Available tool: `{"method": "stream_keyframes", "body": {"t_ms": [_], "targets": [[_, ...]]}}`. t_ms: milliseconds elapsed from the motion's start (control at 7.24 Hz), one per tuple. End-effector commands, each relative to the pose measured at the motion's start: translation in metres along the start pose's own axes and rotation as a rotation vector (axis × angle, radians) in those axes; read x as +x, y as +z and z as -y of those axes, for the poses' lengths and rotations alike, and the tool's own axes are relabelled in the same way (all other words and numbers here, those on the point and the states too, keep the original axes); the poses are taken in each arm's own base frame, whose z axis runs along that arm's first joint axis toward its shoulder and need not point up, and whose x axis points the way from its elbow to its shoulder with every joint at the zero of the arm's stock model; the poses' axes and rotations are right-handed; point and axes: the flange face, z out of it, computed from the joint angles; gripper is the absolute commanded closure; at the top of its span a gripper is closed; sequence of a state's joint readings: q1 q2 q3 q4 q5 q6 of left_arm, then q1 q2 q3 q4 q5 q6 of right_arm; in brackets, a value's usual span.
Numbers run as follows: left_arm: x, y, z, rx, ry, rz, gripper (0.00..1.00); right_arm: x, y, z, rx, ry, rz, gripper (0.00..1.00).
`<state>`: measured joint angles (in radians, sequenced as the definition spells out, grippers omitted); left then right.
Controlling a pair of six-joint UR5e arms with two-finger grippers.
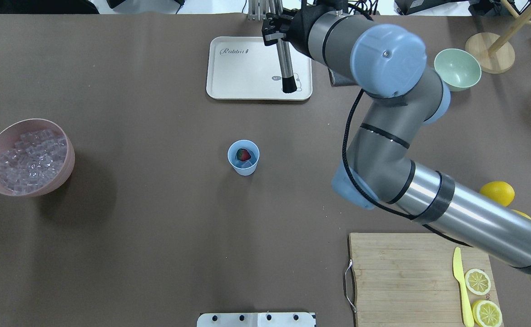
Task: Mash ice and strawberries in cup
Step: 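Lift the muddler out of the cup and carry it back toward the green bowl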
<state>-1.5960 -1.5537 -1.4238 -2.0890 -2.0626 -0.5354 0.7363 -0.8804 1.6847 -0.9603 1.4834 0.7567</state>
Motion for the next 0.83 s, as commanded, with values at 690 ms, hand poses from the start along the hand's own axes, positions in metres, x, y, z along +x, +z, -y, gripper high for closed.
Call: {"method": "stream_keyframes", "body": {"t_ms": [690], "targets": [[0.015,-0.005,0.004,0.073,0.062,-0.028,0.03,0.224,-0.02,-0.02,-0.838,0.431,-0.176,1.0]]}}
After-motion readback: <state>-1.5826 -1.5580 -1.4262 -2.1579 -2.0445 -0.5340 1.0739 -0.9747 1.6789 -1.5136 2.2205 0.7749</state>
